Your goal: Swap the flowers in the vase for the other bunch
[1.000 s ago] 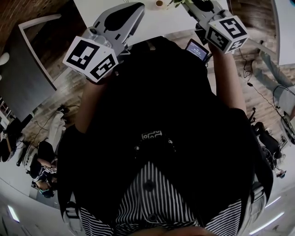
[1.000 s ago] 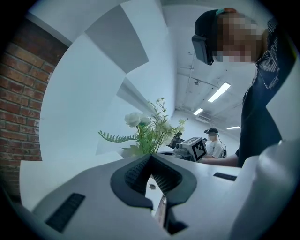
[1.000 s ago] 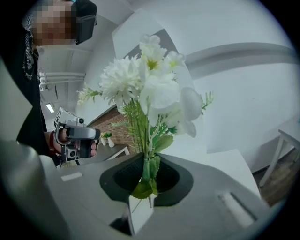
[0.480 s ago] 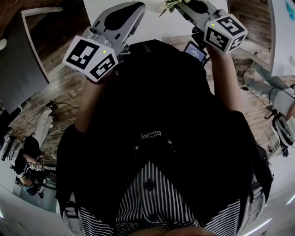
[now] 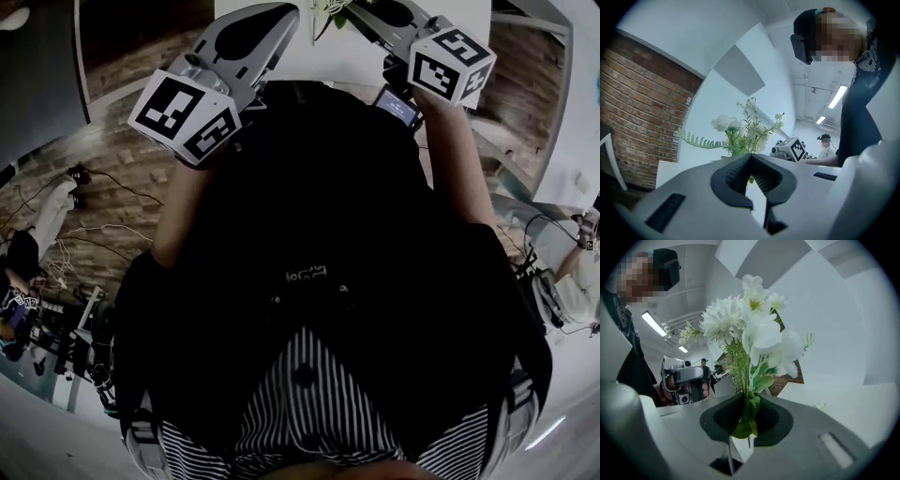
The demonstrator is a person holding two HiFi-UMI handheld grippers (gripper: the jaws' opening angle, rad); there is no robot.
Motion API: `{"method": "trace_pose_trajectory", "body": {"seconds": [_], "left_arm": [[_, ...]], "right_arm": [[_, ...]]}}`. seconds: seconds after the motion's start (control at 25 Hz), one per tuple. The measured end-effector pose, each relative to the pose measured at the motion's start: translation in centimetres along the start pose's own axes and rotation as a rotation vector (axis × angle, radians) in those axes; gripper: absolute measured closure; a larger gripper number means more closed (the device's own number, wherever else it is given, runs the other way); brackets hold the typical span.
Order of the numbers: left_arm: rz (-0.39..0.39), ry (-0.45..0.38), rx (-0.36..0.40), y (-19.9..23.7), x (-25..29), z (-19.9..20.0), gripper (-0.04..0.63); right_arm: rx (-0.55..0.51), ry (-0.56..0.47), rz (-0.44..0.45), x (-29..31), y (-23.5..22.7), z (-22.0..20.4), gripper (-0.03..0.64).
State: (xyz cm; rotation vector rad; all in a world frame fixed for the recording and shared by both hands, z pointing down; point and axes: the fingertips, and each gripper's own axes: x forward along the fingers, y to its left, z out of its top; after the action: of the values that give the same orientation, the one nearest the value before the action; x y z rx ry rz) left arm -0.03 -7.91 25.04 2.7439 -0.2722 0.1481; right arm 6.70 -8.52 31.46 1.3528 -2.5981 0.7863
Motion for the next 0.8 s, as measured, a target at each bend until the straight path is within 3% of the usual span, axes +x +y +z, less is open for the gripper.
{"method": "trace_pose_trajectory", "body": {"seconds": [0.24, 0.44, 0.8], "left_arm": [[0.081, -0.031, -0.014, 0.6, -1.0, -0.2, 0.589], [0.161, -0.070, -0.042, 3.9, -6.1, 0.0, 0.589], [0.263, -0.107, -0.064, 4.7, -9.1, -0.3, 0.589]], "right_arm": [[-0.013, 0.057, 0.092, 1.9, 0.7, -0.7, 0.561], [-0.017, 0.096, 0.182, 7.5, 4.2, -0.4, 0.561], [0.122, 0.183, 0.213, 11.1, 3.4, -2.4, 0.561]]}}
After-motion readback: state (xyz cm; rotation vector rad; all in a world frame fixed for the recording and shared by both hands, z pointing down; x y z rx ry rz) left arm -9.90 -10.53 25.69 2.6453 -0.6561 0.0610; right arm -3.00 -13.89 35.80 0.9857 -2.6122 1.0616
